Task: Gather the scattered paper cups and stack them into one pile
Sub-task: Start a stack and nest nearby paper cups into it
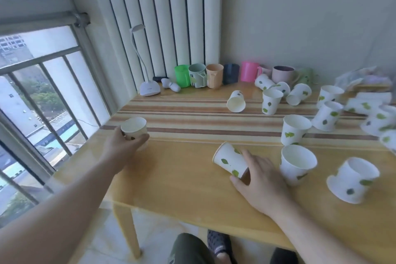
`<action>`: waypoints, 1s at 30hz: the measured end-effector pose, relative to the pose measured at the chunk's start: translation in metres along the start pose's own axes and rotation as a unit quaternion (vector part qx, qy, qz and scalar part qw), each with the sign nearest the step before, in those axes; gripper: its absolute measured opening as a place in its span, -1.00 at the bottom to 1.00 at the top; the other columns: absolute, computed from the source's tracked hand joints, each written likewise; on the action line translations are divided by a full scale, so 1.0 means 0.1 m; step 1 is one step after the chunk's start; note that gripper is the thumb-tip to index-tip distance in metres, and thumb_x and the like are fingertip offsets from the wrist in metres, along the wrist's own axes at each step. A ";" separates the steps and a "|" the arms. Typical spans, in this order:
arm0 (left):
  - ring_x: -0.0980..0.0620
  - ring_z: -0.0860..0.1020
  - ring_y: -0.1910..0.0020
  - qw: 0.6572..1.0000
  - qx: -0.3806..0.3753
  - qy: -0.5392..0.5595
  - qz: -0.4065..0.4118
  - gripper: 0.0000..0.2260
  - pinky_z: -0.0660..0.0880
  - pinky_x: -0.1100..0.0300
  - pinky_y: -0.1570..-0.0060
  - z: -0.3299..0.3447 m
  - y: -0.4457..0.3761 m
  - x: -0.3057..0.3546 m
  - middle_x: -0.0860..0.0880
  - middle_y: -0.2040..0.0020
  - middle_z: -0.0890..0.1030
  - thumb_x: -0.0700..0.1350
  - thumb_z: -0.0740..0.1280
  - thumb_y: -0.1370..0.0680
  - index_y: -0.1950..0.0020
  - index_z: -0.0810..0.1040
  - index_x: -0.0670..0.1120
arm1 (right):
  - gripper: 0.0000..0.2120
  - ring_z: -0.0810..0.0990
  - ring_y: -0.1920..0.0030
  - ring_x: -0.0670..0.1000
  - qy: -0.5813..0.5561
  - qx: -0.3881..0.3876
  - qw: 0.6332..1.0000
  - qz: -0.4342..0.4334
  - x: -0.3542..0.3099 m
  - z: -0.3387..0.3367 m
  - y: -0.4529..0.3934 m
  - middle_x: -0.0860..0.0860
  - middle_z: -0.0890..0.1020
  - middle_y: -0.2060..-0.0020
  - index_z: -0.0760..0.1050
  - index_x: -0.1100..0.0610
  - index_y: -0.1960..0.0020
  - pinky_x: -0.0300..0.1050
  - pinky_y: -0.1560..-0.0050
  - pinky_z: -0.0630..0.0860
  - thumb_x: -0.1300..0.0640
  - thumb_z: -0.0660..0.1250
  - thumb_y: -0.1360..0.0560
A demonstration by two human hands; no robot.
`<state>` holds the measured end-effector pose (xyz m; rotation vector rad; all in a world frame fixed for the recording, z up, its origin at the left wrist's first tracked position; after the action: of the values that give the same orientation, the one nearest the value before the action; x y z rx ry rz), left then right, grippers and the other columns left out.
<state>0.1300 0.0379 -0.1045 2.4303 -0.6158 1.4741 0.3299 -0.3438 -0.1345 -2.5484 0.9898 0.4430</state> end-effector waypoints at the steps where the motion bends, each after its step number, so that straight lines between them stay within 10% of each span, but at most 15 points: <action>1: -0.02 0.66 -0.13 1.000 -0.010 0.002 0.012 -0.27 0.65 -0.15 -0.19 0.08 0.05 0.09 0.08 -0.13 0.69 0.32 0.62 -0.21 -0.33 0.56 0.17 | -0.28 0.43 -0.38 0.04 -0.003 0.001 1.000 0.001 0.00 -0.01 0.01 -0.09 0.57 -0.34 0.18 -0.08 -0.61 -0.05 -0.21 0.45 -0.35 0.27 -0.57; 6: 0.22 0.62 -0.05 0.994 -0.055 -0.005 0.097 -0.48 0.56 0.11 0.12 0.46 0.40 0.61 0.20 -0.05 0.69 0.32 0.61 -0.24 -0.15 0.54 0.35 | -0.37 0.50 -0.36 0.05 -0.051 0.018 0.999 0.007 -0.12 -0.20 0.03 -0.08 0.59 -0.34 0.32 -0.03 -0.59 -0.03 -0.20 0.50 -0.19 0.39 -0.61; 15: 0.11 0.60 -0.15 0.972 -0.208 -0.004 0.107 -0.37 0.53 0.11 -0.06 1.67 1.16 0.88 0.17 -0.15 0.66 0.13 0.66 -0.33 -0.34 0.52 0.20 | -0.34 0.56 0.16 -0.11 -0.080 0.245 0.966 0.001 0.64 -1.74 0.47 -0.06 0.61 0.05 0.45 -0.04 -0.52 -0.13 0.13 0.47 -0.08 0.56 -0.48; 21: 0.17 0.60 -0.07 0.958 -0.251 -0.010 0.136 -0.33 0.51 0.17 0.02 2.25 1.52 1.17 0.20 -0.09 0.67 0.23 0.60 -0.23 -0.31 0.51 0.28 | -0.38 0.59 -0.09 0.15 -0.045 0.229 0.952 0.200 1.89 -2.02 0.77 0.04 0.64 -0.15 0.43 -0.02 -0.53 0.04 -0.06 0.51 -0.04 0.49 -0.51; 30: 0.13 0.65 -0.10 0.961 -0.238 0.021 0.142 -0.41 0.56 0.15 -0.03 2.29 1.53 1.24 0.16 -0.09 0.71 0.08 0.66 -0.35 -0.33 0.55 0.20 | -0.66 0.63 -0.10 0.22 -0.028 0.111 0.958 0.263 2.37 -1.53 0.78 0.00 0.69 -0.01 0.50 -0.04 -0.25 0.13 -0.06 0.60 -0.09 0.47 -0.54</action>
<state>0.2887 -0.2188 -0.1043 1.9919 -1.1949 1.2782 0.4662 -0.6023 -0.1158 -2.0429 1.5995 0.5069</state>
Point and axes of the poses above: each hand's wrist, its own y-axis away from the middle knuckle, its own z-axis out of the palm, x = y × z, the point moved 5 cm from there along -y, towards the middle knuckle
